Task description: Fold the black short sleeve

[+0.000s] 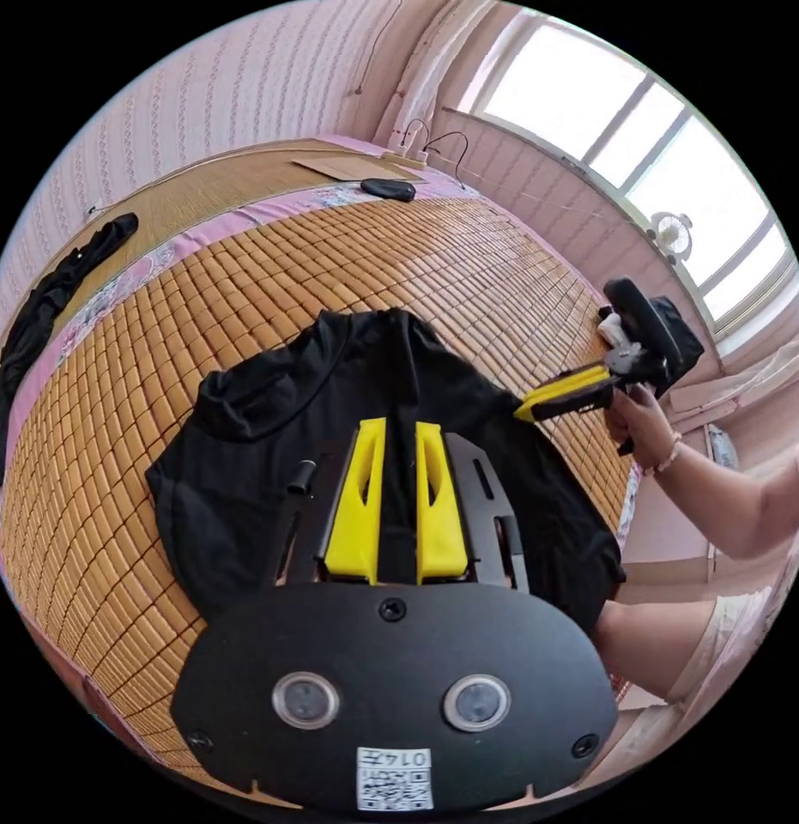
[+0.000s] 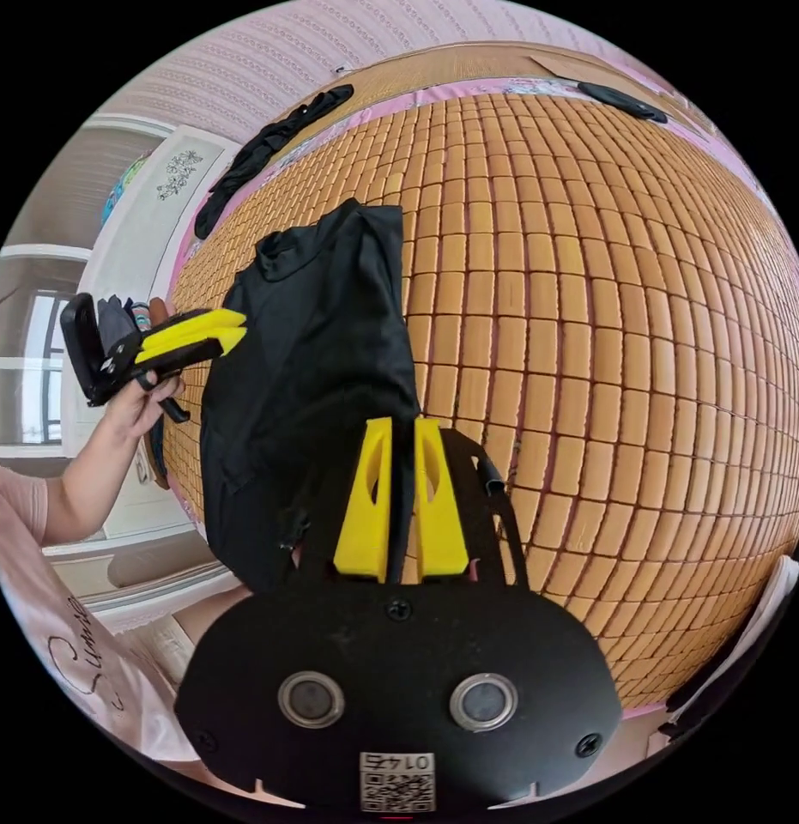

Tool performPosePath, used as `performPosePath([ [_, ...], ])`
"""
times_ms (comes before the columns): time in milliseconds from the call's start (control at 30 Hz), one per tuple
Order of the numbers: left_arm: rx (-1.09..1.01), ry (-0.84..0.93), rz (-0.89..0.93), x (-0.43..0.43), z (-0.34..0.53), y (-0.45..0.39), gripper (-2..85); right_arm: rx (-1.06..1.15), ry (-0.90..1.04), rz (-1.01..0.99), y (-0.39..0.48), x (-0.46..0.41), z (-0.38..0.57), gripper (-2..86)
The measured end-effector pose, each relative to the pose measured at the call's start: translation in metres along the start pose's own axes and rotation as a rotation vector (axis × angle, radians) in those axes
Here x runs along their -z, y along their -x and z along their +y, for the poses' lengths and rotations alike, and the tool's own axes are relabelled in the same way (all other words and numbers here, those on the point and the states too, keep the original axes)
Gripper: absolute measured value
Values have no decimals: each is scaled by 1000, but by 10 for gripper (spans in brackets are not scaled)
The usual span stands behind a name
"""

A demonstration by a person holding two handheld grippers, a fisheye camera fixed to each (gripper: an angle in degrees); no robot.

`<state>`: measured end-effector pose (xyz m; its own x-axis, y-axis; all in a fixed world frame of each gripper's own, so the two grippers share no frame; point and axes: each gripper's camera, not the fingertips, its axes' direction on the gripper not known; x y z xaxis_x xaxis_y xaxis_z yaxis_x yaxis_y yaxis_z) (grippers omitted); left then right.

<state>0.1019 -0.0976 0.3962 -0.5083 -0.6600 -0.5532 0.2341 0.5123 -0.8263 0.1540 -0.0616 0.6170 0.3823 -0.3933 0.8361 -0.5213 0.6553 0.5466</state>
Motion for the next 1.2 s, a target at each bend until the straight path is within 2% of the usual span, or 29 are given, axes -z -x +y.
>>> performPosePath([
  [133,80,-74,129,-21,-69,19,87,-42,-63,-22,-13,15,10,23],
  [200,62,-27,88,-37,-92,18,74,-57,-83,-44,-20,19,15,20],
  [267,32,47,145,-58,-113,15,18,-84,-93,-56,-30,22,22,18],
  [333,-35,96,215,-68,-124,7,-1,-100,-104,-74,-38,24,27,17],
  [500,-94,105,141,-73,-144,-6,-7,-146,-134,-98,-59,27,42,16],
  [600,-67,135,102,-80,-156,-3,0,-171,-143,-117,-69,26,50,18],
  [733,1,119,141,-69,-161,5,69,-197,-157,-128,-79,26,58,25],
  [900,19,5,113,-4,-144,16,83,-205,-175,-116,-86,39,72,40],
  [1033,110,-125,-13,82,-87,45,83,-139,-226,-119,-82,58,62,47],
  [1100,181,-147,-92,114,-50,62,73,-73,-248,-133,-77,64,42,51],
  [1167,224,-202,-182,149,8,79,11,29,-243,-152,-70,64,6,58],
  [1200,249,-223,-212,156,24,83,7,45,-241,-151,-69,64,-3,63],
])
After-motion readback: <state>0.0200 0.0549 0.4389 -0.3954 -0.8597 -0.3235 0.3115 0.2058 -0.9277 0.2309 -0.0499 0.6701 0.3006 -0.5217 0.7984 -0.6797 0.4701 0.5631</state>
